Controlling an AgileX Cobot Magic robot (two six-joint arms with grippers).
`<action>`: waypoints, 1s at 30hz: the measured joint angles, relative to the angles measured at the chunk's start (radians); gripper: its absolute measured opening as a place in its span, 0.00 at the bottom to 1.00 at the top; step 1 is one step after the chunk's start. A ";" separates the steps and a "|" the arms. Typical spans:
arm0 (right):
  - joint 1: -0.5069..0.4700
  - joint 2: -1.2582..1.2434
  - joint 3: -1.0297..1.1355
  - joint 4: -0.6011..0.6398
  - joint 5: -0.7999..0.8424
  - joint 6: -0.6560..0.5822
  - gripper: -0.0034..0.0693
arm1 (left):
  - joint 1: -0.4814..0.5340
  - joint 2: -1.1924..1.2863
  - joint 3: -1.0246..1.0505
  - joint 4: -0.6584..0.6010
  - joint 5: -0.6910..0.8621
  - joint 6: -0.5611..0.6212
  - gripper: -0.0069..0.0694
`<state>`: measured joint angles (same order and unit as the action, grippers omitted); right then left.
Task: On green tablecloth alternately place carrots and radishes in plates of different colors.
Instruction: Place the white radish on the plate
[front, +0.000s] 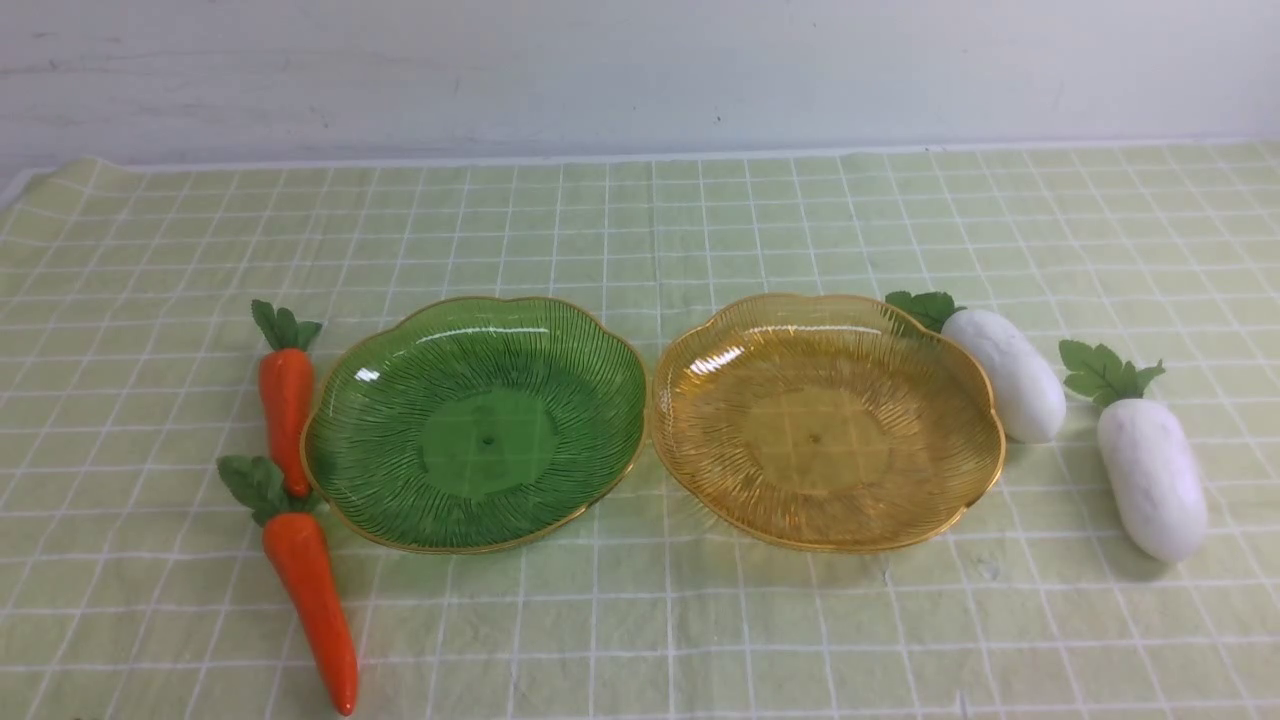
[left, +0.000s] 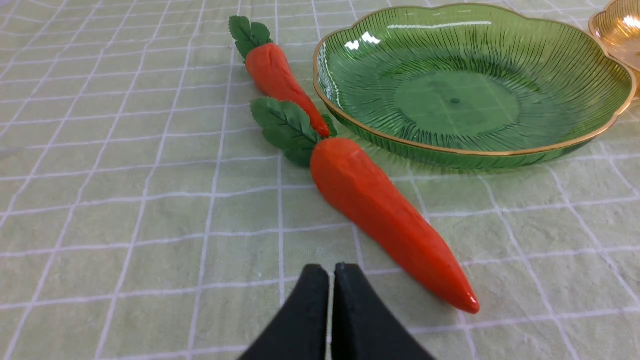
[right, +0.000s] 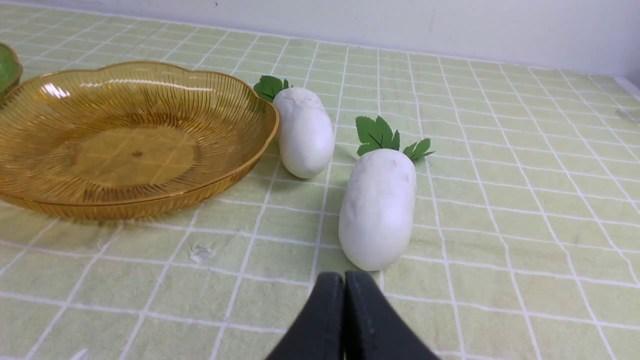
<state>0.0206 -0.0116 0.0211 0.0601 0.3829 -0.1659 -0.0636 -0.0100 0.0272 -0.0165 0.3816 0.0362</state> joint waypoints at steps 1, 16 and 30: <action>0.000 0.000 0.000 0.000 0.000 0.000 0.03 | 0.000 0.000 0.000 0.000 0.000 0.000 0.08; 0.000 0.000 0.008 0.510 -0.015 0.227 0.03 | 0.000 0.000 0.001 -0.639 -0.011 -0.359 0.08; 0.000 -0.001 -0.031 0.759 -0.110 0.166 0.03 | 0.000 0.000 -0.028 -0.998 -0.026 -0.317 0.08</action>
<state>0.0206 -0.0122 -0.0099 0.8194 0.2725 0.0000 -0.0636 -0.0100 -0.0008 -1.0142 0.3555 -0.2811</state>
